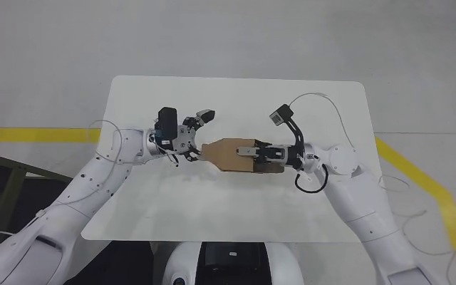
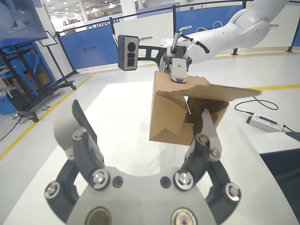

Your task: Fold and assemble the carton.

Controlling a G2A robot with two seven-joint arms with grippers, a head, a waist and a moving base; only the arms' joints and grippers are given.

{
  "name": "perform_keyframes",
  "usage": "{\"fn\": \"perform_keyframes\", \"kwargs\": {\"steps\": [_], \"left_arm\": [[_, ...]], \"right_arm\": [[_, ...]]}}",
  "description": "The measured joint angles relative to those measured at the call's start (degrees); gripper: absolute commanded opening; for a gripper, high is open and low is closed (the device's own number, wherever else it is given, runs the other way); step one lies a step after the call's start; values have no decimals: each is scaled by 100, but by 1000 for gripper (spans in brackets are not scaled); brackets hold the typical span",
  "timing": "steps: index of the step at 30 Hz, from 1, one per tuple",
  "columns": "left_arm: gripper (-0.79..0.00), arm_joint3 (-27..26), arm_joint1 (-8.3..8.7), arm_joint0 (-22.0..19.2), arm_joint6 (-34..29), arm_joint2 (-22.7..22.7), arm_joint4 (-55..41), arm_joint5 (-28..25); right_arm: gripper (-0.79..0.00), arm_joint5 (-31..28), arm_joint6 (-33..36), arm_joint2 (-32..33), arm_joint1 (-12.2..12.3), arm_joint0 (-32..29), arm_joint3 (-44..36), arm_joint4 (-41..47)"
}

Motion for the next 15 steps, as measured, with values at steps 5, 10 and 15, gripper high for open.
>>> {"fn": "perform_keyframes", "kwargs": {"steps": [5,10,15], "left_arm": [[0,-26,57,142,93,-188,-40,93],[0,-193,111,282,54,-315,6,54],[0,-249,119,345,53,-400,66,57]], "right_arm": [[-785,-9,-119,184,33,-51,12,32],[-785,38,-175,248,49,-107,-52,27],[-785,71,-215,213,41,-113,-75,38]]}}
